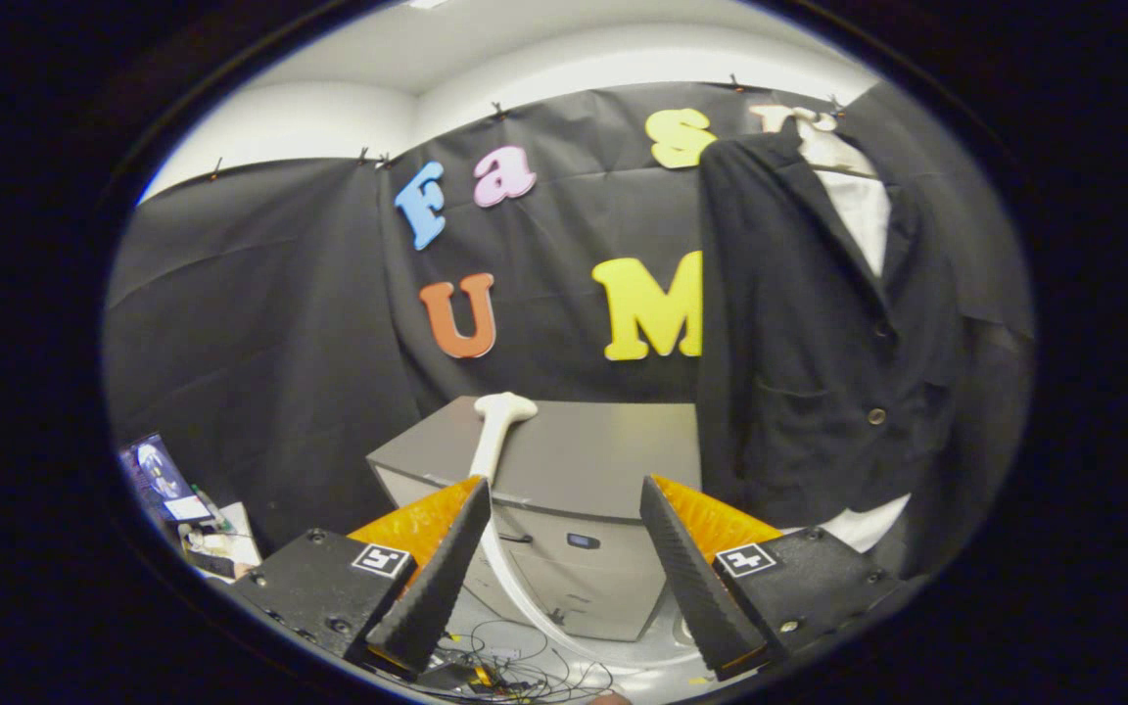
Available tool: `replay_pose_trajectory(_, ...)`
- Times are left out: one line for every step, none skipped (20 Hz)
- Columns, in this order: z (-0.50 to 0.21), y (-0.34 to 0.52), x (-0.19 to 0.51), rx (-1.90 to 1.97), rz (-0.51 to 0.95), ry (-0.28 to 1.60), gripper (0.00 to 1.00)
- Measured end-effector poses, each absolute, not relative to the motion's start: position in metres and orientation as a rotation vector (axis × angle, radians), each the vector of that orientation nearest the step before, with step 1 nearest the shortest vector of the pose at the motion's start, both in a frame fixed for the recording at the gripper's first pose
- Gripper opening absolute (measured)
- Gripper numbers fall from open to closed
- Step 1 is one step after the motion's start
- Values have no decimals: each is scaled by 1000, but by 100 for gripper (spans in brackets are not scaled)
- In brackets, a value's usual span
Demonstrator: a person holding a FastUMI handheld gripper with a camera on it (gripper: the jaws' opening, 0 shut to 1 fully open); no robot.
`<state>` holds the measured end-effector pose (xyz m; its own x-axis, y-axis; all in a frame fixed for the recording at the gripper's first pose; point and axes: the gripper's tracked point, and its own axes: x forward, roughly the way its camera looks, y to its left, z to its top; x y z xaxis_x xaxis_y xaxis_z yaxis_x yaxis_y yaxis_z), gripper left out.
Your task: Iron the clothes twice with a garment steamer, once on the left side and once on the right side.
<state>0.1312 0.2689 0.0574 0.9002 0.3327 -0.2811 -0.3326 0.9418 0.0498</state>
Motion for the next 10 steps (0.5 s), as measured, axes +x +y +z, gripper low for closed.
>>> replay_pose_trajectory(59,283,145,-11,373,305,99)
replay_pose_trajectory(57,298,160,-17,406,321,99)
replay_pose_trajectory(53,311,176,-24,436,350,99)
replay_pose_trajectory(50,324,191,-32,459,376,99)
replay_pose_trajectory(45,338,206,-36,481,407,99)
replay_pose_trajectory(40,354,219,-39,507,447,98)
replay_pose_trajectory(33,370,230,-47,534,489,98)
replay_pose_trajectory(26,383,243,-58,555,522,98)
replay_pose_trajectory(21,393,256,-75,560,548,98)
replay_pose_trajectory(16,402,269,-95,557,572,98)
